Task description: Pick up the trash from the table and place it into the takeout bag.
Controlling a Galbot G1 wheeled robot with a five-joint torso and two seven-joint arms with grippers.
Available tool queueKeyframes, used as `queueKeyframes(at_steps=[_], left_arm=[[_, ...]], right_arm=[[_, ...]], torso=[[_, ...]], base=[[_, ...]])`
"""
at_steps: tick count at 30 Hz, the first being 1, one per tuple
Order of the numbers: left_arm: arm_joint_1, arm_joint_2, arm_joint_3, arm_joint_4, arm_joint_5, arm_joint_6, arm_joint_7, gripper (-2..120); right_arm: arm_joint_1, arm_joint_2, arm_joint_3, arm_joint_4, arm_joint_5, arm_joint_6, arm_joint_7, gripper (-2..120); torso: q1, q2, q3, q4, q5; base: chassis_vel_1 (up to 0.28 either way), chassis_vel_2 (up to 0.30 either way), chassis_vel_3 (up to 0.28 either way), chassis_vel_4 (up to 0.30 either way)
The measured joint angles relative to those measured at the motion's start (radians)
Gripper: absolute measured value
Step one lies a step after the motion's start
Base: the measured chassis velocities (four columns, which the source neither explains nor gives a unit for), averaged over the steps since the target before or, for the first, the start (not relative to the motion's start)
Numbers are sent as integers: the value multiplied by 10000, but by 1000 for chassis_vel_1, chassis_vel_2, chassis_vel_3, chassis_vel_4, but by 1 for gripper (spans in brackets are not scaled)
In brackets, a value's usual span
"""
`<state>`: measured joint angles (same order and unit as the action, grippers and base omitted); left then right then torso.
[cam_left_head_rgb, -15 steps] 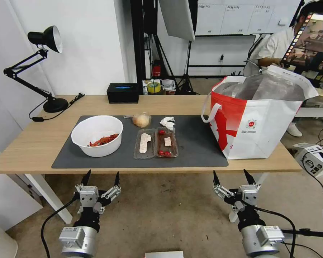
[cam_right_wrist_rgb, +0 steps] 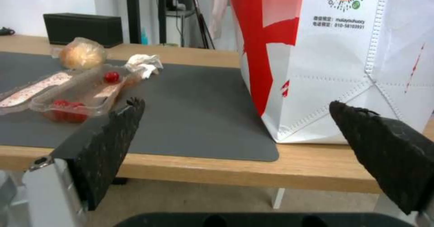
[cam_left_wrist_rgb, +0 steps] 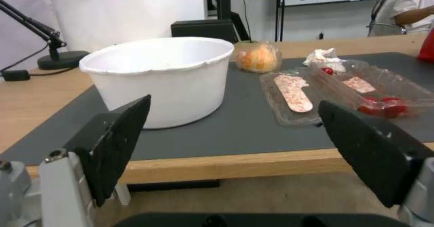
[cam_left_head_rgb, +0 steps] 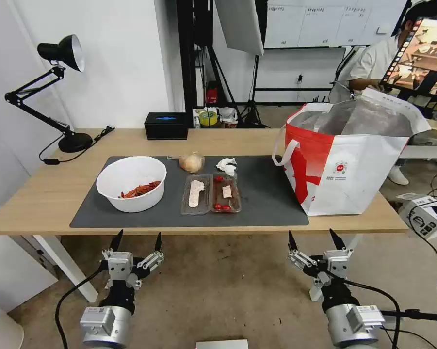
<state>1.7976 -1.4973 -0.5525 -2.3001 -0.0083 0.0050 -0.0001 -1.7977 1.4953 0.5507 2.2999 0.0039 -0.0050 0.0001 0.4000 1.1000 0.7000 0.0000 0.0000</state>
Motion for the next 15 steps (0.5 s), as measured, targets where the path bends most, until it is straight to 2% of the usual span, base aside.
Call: queueKeyframes(at_steps=[3,5,6,11,12,14,15], left_arm=[[-175,233,-215,-49,-540,408,-87,100],[-442,567,-518,-138,-1321,997,-221,100],[-442,567,-518,-138,-1321,997,-221,100],[-1000,1268,-1171,-319,-2976,2253,-500,100],[-1000,1268,-1171,-319,-2976,2253,-500,100],[-1302,1655,-1528,-412,-3884,2935,-649,100],[-1302,1655,-1528,-412,-3884,2935,-649,100]], right_arm=[[215,-407,118,7,380,-516,-18,100],[538,-967,293,29,935,-1258,-74,100],[538,-967,293,29,935,-1258,-74,100],[1224,-2193,666,90,2132,-2872,-207,100],[1224,-2193,666,90,2132,-2872,-207,100],[1572,-2806,848,114,2723,-3667,-265,100],[1572,-2806,848,114,2723,-3667,-265,100]], torso=[[0,1,0,0,1],[0,0,1,1,0],[0,0,1,1,0],[0,0,1,1,1],[0,0,1,1,1],[0,-1,1,1,1],[0,-1,1,1,1]], base=[[0,0,0,0],[0,0,0,0],[0,0,0,0],[0,0,0,0],[0,0,0,0],[0,0,0,0],[0,0,0,0]])
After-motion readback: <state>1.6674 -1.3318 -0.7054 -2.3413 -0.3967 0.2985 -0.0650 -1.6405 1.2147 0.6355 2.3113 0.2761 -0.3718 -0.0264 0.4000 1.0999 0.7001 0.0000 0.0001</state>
